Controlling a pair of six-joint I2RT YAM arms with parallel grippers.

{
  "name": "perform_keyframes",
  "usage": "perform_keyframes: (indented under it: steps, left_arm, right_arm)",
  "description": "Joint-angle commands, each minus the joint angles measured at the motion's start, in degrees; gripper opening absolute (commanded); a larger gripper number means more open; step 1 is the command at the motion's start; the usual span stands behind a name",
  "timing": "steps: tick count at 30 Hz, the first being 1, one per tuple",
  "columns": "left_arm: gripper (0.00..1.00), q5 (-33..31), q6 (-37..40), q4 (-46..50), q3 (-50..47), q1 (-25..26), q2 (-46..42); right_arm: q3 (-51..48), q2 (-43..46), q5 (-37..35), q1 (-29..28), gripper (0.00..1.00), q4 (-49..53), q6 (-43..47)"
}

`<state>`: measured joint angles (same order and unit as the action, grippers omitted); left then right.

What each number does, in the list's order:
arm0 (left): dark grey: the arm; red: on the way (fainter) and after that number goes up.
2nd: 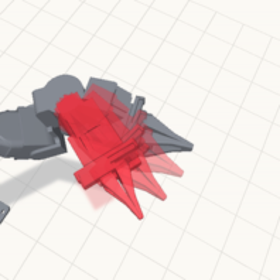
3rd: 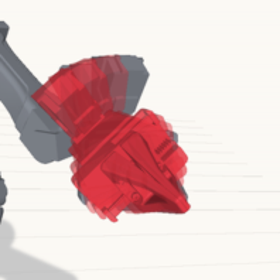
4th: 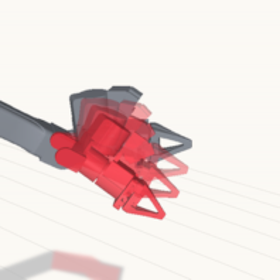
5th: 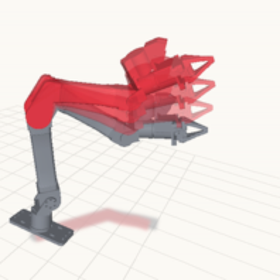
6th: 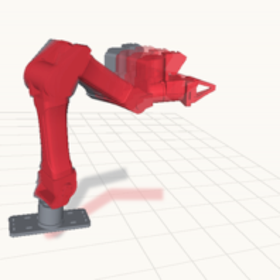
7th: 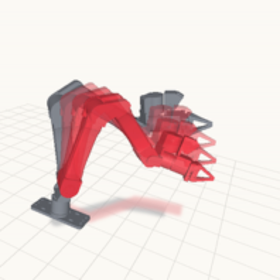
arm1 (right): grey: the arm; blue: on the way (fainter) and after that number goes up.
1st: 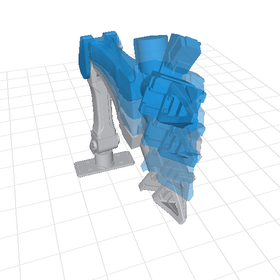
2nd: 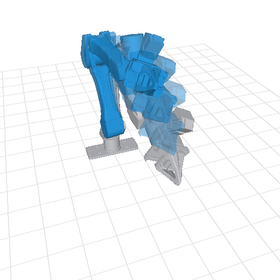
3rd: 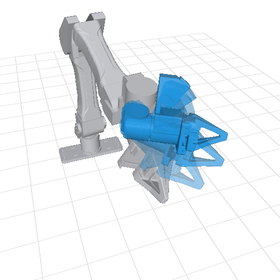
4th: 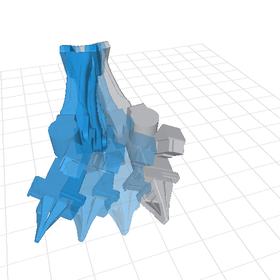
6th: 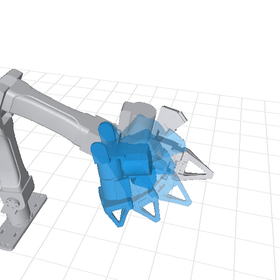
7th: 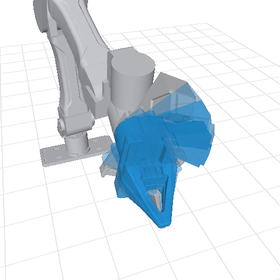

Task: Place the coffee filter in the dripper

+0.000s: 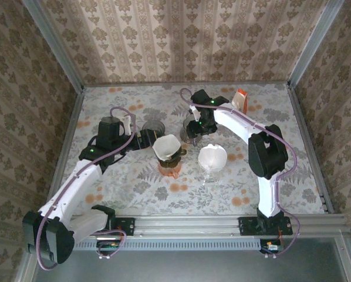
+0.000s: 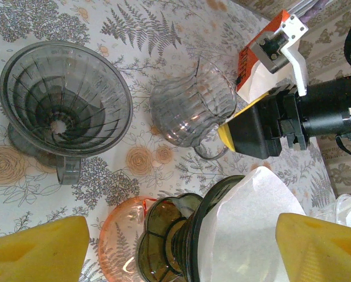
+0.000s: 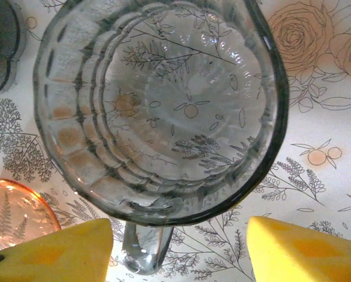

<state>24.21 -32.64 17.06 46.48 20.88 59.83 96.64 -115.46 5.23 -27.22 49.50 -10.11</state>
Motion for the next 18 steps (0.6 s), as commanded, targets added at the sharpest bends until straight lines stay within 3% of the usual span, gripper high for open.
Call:
perform_keyframes:
  steps: [1,5,12,18]
  left_arm:
    - [0.84,0.81,-0.49,-1.00,-0.69,-0.49,-0.27]
    - [0.84,0.76,-0.49,-1.04,-0.73,-0.50,-0.24]
    - [0.84,0.90,-0.49,-1.03,-0.55,-0.50,-0.02]
    - [0.84,1.19,-0.57,-1.40,-0.42,-0.49,0.28]
  right_arm:
    - [0.92,-0.77,-2.13,0.06,0.55,0.81,0.54]
    - [0.52,-0.91,-2.43,0.16,0.48,-0.23,0.70]
    - [-0.71,0.21,0.74,-0.79,0.59,-2.74,1.47]
    - [0.18,-1.89,-0.45,-0.90,0.55,-0.68,1.24]
